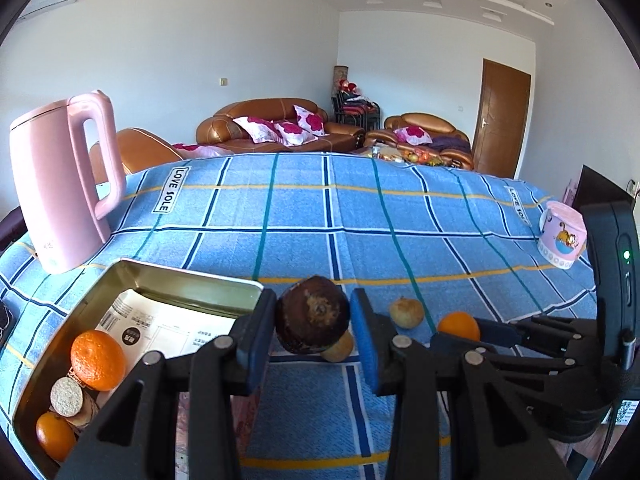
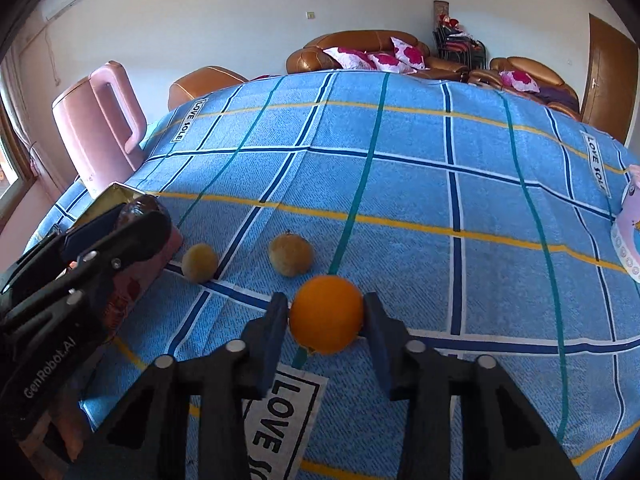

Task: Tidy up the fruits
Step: 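Lift the brown fruit and orange off the table with both grippers, then carry the brown fruit and orange toward the tin box with both grippers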

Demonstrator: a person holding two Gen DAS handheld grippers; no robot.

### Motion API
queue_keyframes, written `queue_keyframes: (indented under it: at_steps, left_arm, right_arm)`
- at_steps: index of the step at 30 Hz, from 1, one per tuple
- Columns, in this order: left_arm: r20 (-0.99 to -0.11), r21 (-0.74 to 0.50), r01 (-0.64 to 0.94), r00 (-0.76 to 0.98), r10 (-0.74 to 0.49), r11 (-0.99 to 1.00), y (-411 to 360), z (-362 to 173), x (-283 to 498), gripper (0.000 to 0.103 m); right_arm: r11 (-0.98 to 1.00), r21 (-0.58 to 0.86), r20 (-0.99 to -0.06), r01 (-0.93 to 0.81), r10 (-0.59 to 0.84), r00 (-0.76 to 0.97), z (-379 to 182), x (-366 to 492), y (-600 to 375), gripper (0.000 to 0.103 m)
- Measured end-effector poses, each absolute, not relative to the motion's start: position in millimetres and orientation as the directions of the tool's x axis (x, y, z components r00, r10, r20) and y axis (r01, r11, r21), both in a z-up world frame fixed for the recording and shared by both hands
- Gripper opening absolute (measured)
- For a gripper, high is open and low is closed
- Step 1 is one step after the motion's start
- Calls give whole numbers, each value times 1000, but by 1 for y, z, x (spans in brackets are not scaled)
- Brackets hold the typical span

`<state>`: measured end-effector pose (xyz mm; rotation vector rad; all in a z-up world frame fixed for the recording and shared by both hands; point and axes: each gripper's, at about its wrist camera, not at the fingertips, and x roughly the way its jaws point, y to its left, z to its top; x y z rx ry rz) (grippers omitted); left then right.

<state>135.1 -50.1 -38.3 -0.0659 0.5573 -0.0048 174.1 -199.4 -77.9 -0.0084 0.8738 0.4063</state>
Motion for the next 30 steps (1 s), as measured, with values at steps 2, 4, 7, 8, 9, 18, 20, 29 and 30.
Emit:
queue_keyframes:
  at_steps: [2,4,7,8,9,18,20,29,30]
  left_arm:
    - [-517,-78,-35,856,-11,996,-46,-37,133,39]
    - [-514,-99,-51,858,-7,994,-41,-38,132,39]
    - [-513,-100,-60,858,0,993,-39,-38,132,39]
    - [-511,-99,-64,860,4,993,-37,-38,131,39]
    - [-509,-101,-66,861,6,993,-36,-38,131,39]
    - [-496,-83,-61,868,12,995,-42,-36,128,39]
    - [-493,-80,-61,870,14,995,-43,-36,128,39]
    - [-484,-69,-55,875,15,996,-45,-34,126,39]
    - [-482,-67,-54,876,15,996,-45,-34,125,39]
  right_arm:
    - [921,170,-738,-349,354,575,-77,173,-201,37]
    - [922,166,-728,-349,353,588,-74,170,-202,37]
    - [921,157,-706,-357,357,611,-69,165,-203,37]
    - [919,156,-698,-362,362,618,-67,163,-203,37]
    - [918,155,-692,-365,365,623,-65,163,-203,37]
    - [906,152,-629,-395,396,669,-54,152,-205,37]
    - [904,147,-616,-401,401,678,-52,149,-205,37]
    - [902,119,-568,-415,405,717,-45,139,-205,37]
    - [902,119,-566,-415,405,718,-44,139,-205,37]
